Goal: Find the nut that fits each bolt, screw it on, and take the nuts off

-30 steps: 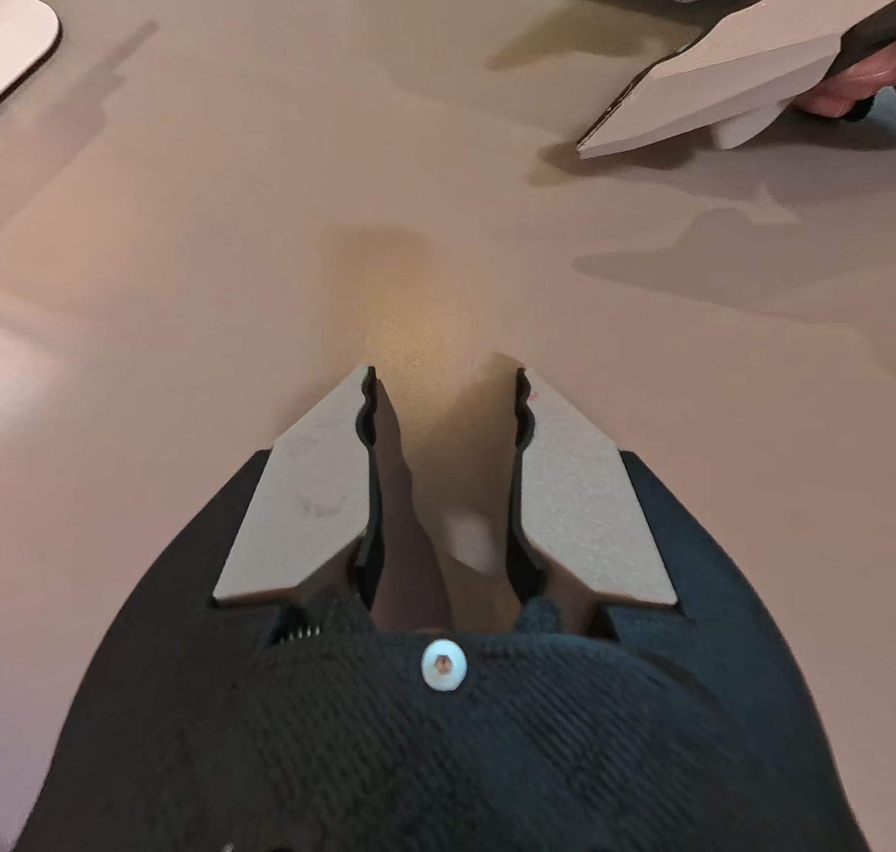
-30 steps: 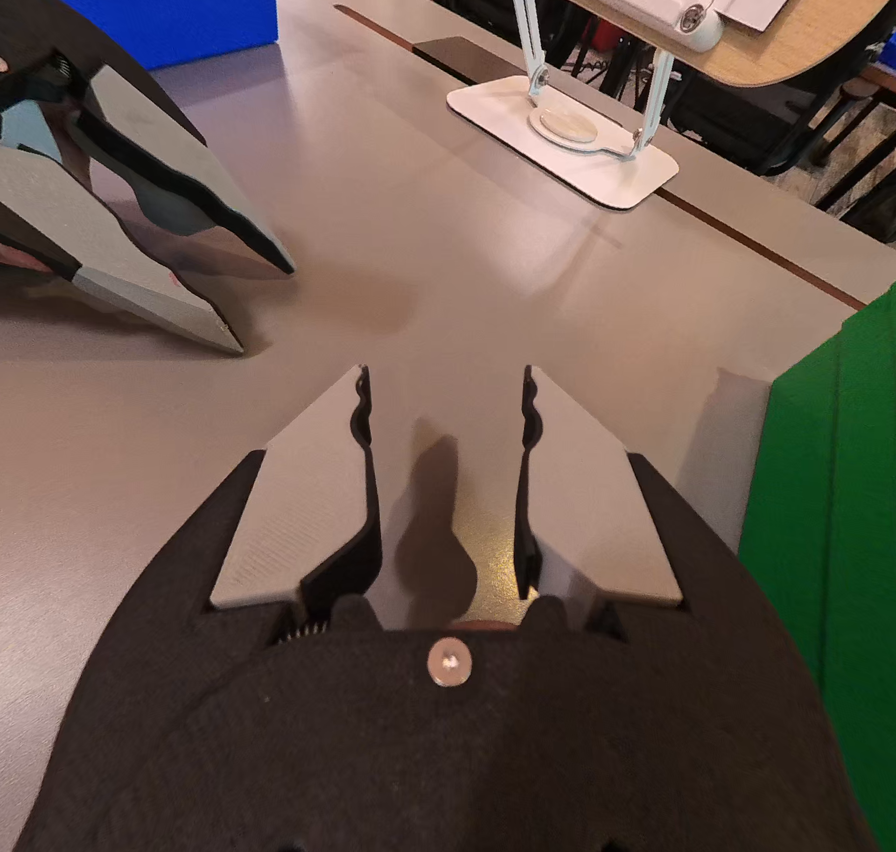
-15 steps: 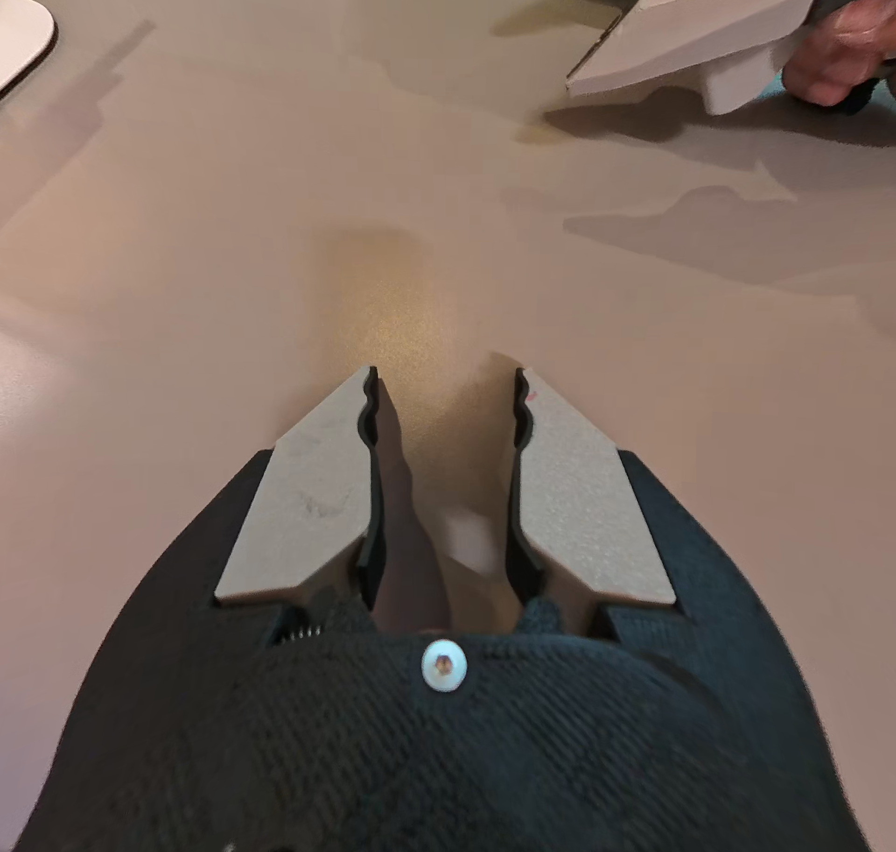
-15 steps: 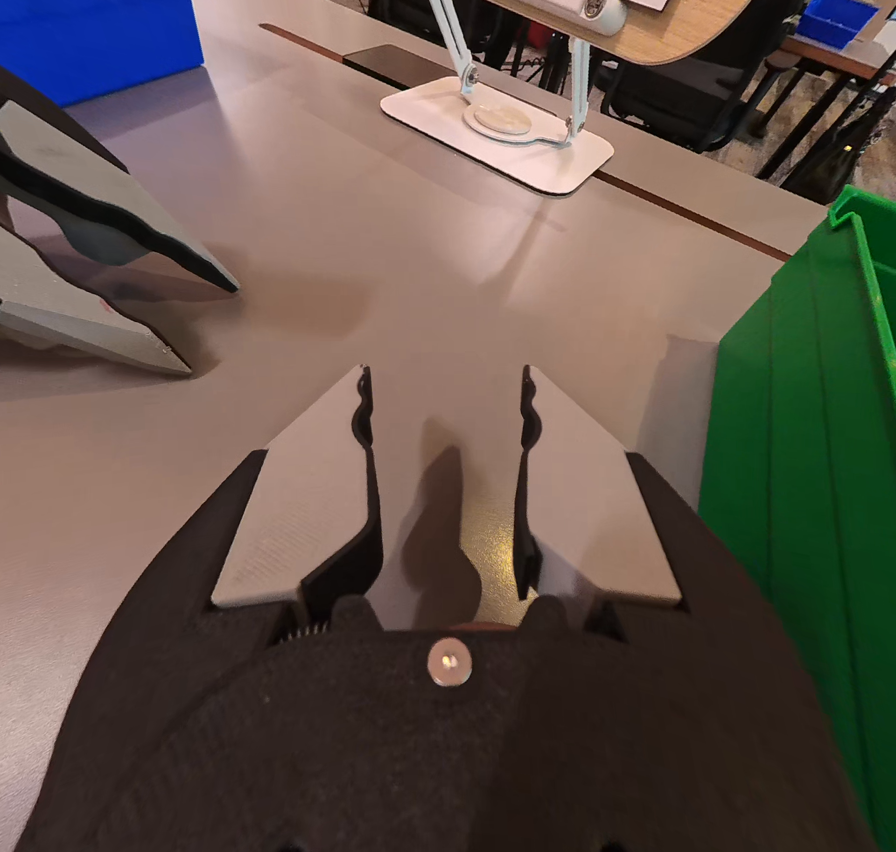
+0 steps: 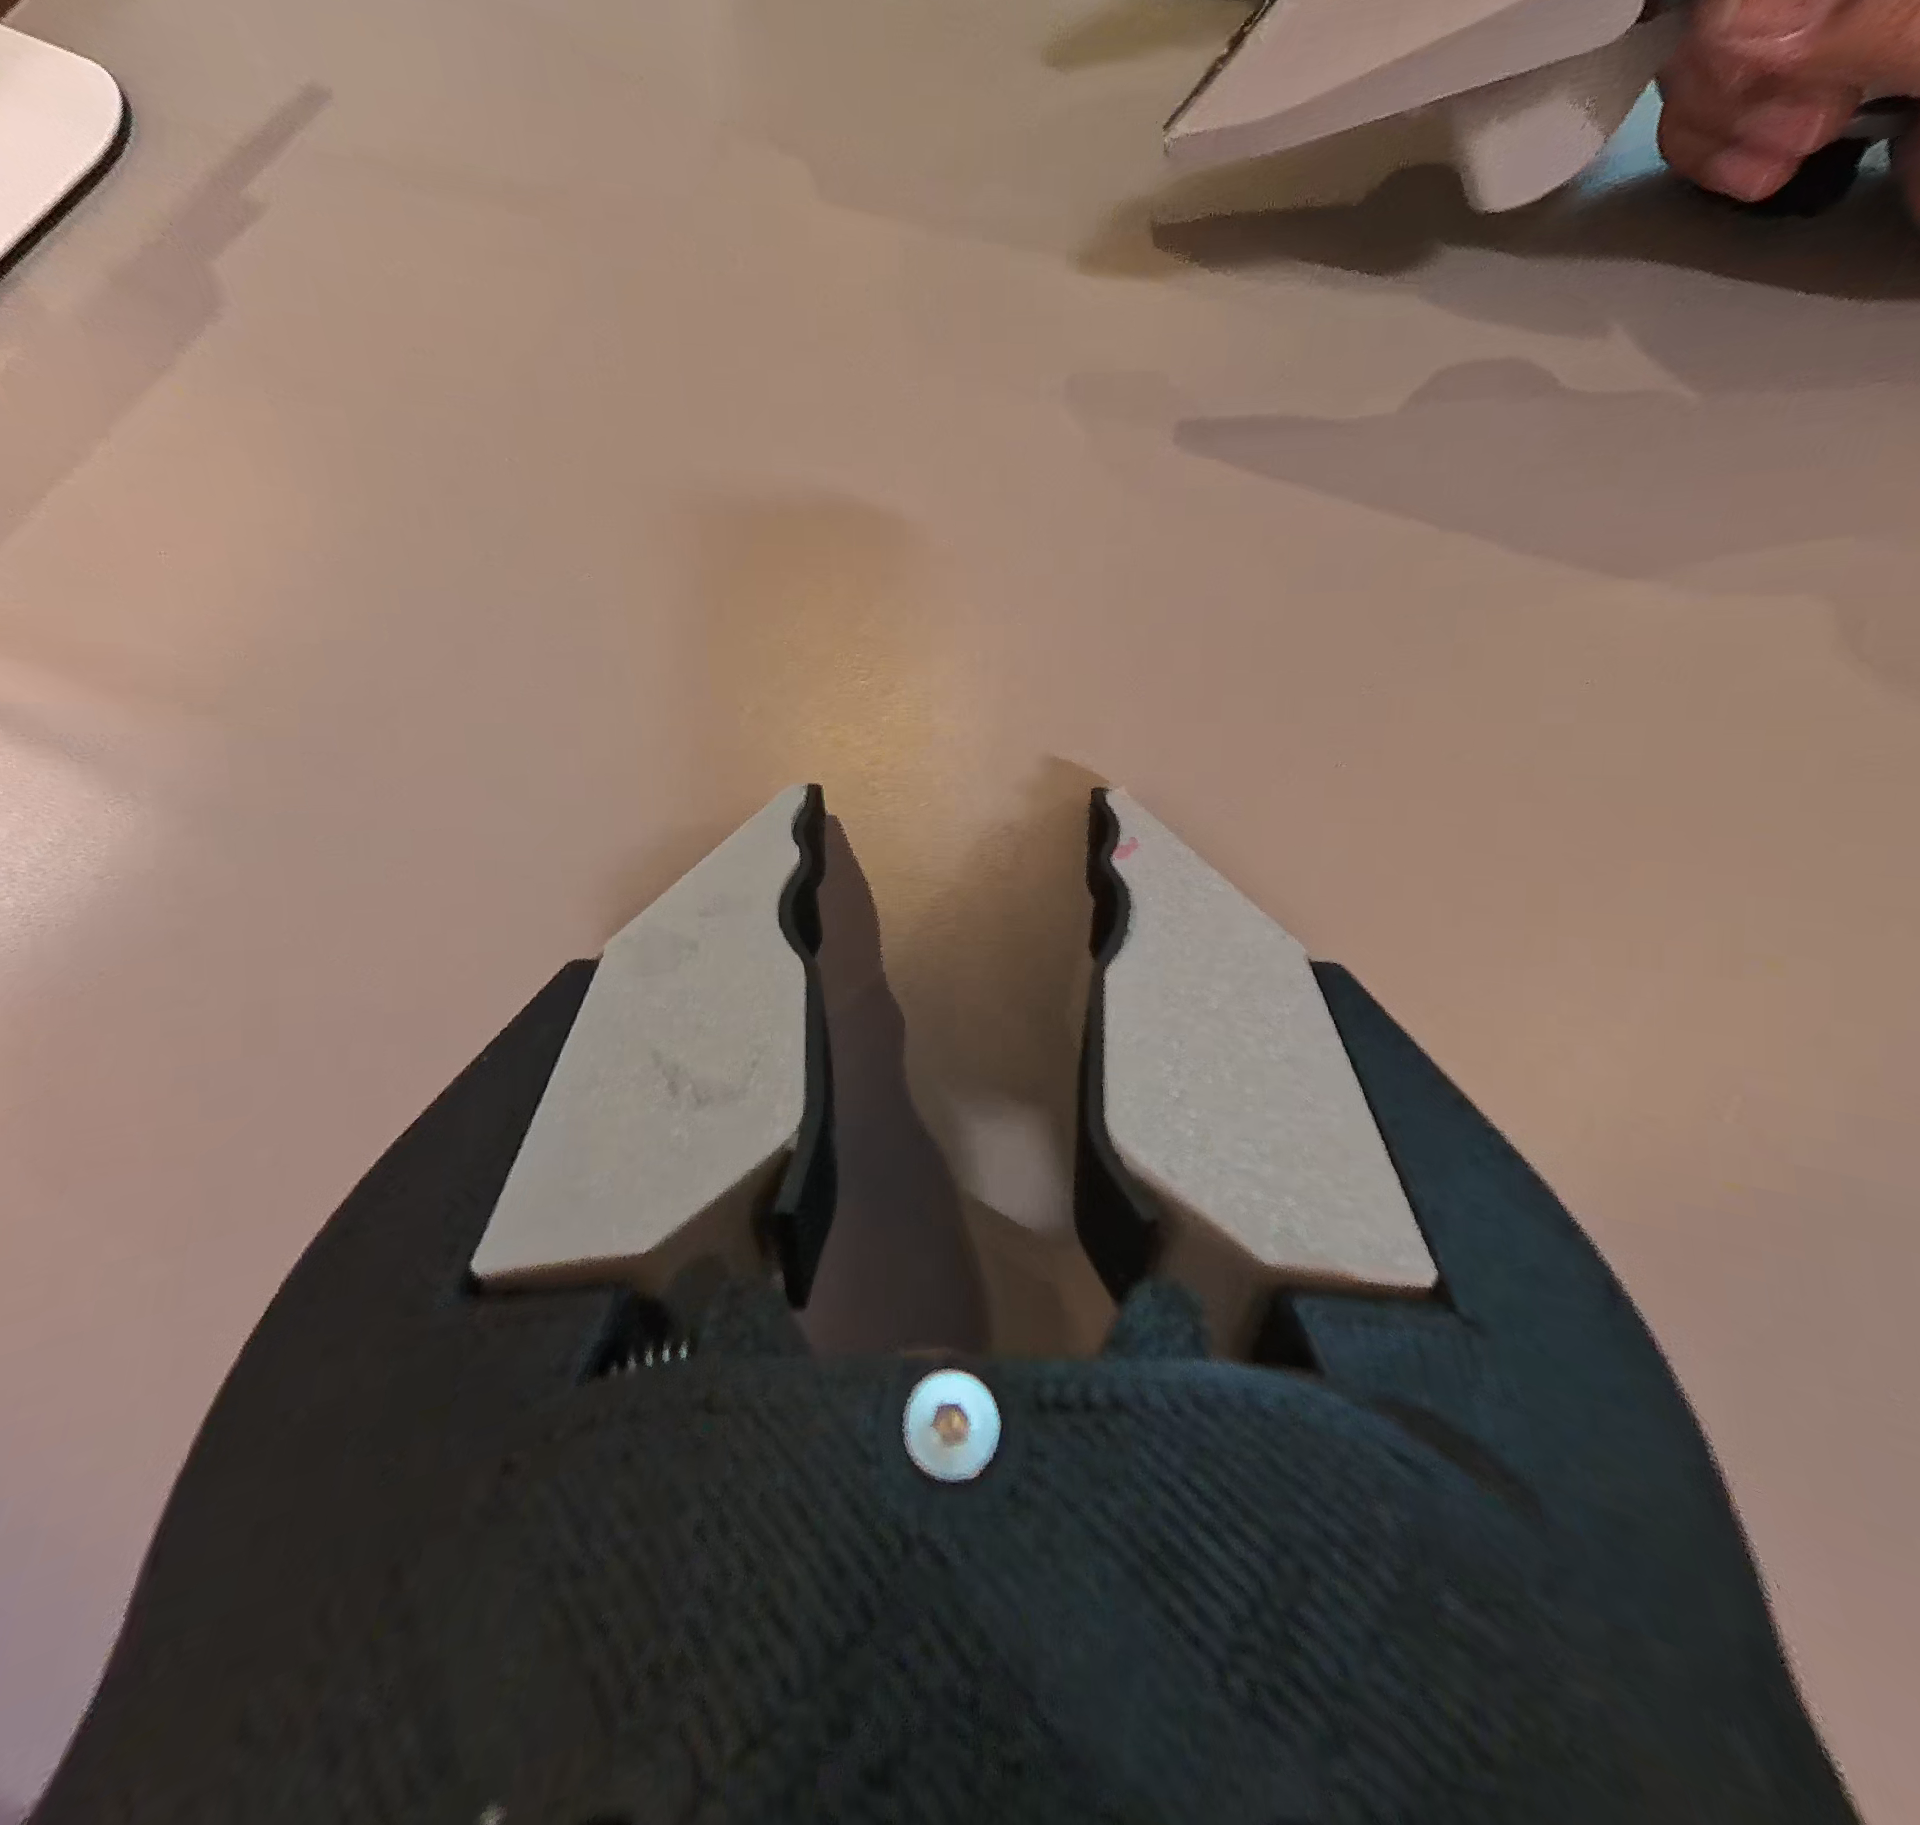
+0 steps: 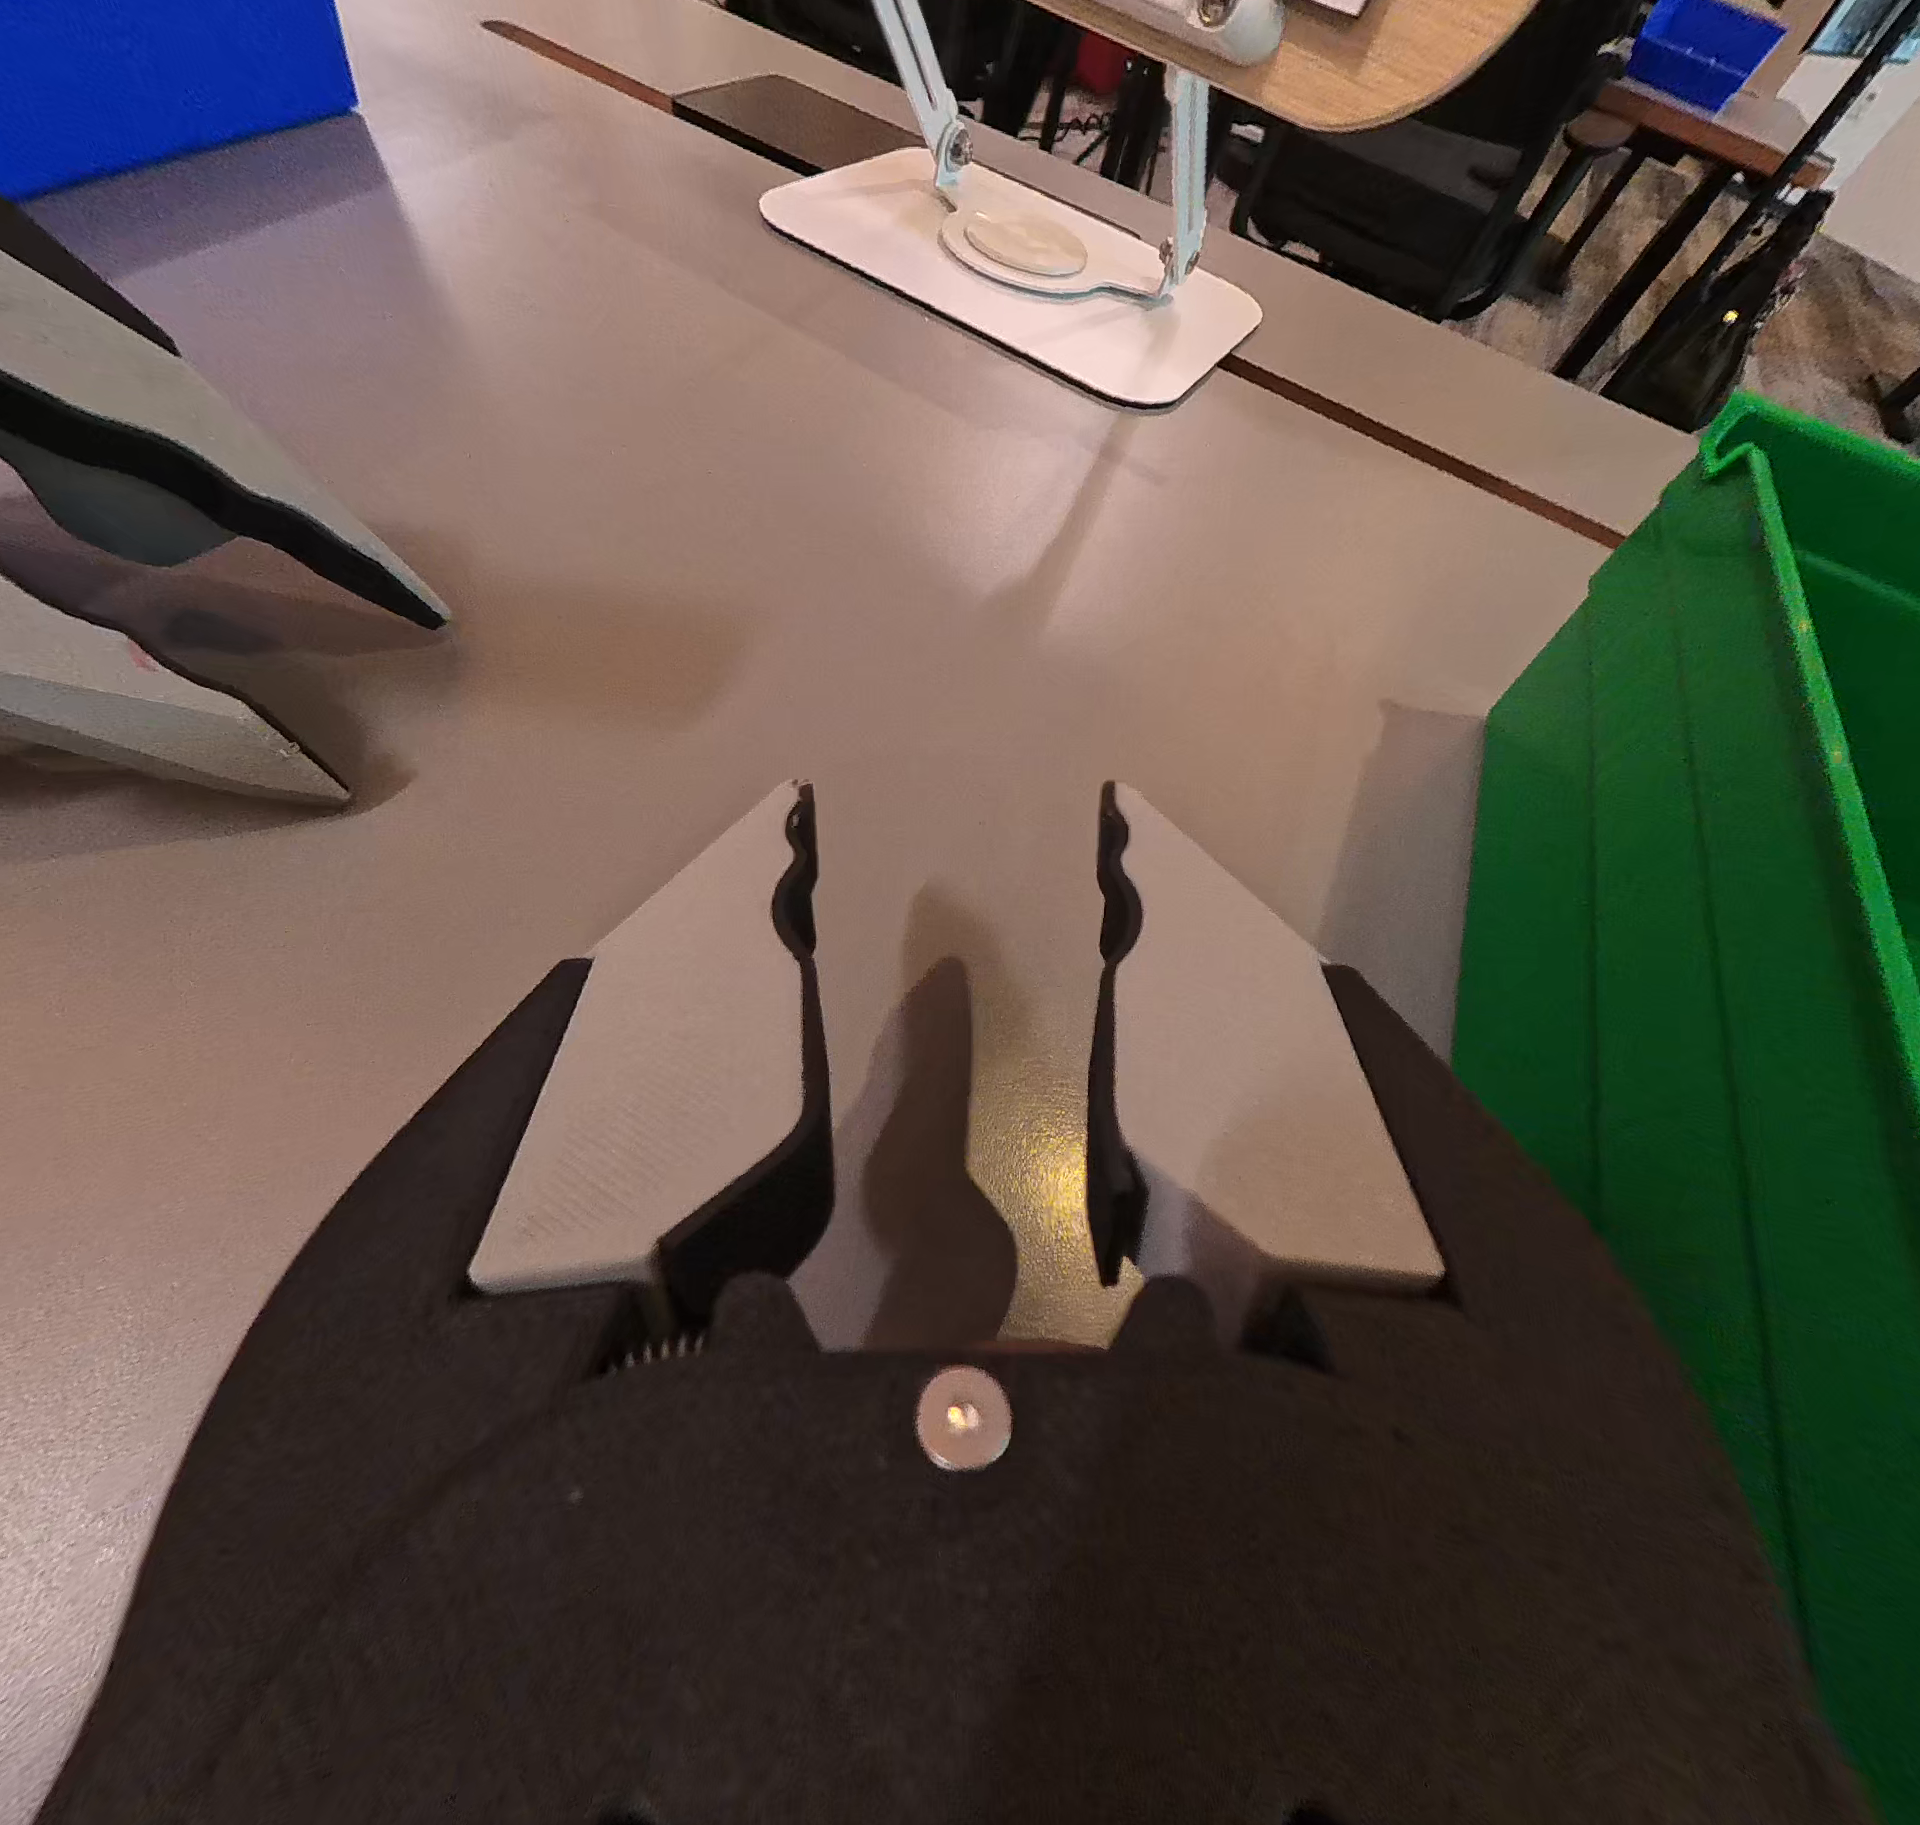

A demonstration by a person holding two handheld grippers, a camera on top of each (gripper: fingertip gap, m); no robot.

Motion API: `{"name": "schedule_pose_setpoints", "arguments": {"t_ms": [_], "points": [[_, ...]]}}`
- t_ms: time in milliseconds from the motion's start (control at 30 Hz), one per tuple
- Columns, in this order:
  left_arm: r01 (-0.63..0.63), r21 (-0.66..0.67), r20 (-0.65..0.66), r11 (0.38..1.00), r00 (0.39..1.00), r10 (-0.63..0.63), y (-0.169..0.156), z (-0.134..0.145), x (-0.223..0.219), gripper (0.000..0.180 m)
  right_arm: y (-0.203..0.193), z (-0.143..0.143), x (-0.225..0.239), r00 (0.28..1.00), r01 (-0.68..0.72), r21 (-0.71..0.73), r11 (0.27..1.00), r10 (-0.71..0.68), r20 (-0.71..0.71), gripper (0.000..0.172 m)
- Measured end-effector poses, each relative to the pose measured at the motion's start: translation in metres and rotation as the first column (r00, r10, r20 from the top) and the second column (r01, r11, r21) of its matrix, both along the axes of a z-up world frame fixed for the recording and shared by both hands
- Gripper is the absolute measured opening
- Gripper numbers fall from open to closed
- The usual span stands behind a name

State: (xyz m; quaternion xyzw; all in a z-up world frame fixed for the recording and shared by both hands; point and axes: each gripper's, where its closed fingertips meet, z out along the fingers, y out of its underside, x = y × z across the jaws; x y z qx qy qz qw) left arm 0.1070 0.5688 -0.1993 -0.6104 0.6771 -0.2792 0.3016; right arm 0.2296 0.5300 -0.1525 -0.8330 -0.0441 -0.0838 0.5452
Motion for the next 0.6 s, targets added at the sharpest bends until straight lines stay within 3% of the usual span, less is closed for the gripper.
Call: {"name": "schedule_pose_setpoints", "arguments": {"t_ms": [233,500,600], "points": [[-0.001,-0.005,-0.001,1.0,1.0,0.001,0.0,0.0,0.0,0.049,-0.004,0.008,0.001,0.976,0.029,0.049,0.998,-0.039,0.216,0.0],[0.009,0.088,0.02,0.996,1.0,-0.01,-0.002,0.002,-0.002,0.045,-0.004,0.013,-0.025,0.899,0.018,0.066,0.998,-0.045,0.435,0.0],[-0.016,0.115,0.02,0.993,1.0,0.013,0.004,0.002,-0.003,0.022,0.0,0.014,-0.04,0.878,-0.017,0.066,0.998,-0.017,0.478,0.0]]}}
